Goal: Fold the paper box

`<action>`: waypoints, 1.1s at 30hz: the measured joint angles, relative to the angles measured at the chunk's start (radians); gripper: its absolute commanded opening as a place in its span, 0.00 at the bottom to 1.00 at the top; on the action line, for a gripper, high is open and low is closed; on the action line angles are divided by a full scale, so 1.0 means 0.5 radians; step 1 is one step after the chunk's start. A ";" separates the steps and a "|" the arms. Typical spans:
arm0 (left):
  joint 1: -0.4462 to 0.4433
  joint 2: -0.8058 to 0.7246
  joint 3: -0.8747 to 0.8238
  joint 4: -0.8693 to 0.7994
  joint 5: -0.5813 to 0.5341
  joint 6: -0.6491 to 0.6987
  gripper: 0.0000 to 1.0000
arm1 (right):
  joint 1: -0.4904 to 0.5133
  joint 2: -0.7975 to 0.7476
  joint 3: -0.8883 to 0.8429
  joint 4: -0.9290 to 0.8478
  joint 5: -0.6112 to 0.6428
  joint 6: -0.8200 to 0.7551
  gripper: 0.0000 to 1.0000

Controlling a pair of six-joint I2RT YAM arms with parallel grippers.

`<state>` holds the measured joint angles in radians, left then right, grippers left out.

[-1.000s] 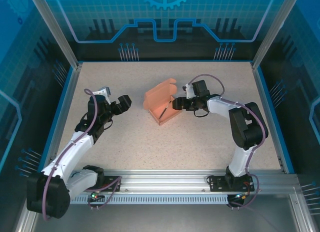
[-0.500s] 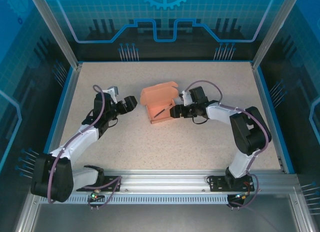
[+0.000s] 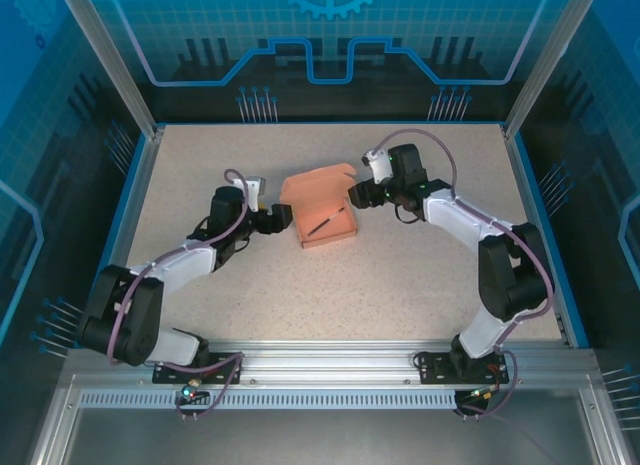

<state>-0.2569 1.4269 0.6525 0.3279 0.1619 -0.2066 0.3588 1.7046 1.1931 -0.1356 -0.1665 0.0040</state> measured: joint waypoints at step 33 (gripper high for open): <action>-0.040 0.324 0.355 -0.069 0.086 0.423 0.21 | 0.000 0.362 0.389 -0.182 -0.148 -0.572 0.16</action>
<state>-0.2771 1.5890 0.8299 0.2932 0.2050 0.0048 0.3588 1.8854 1.3876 -0.2268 -0.2405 -0.2821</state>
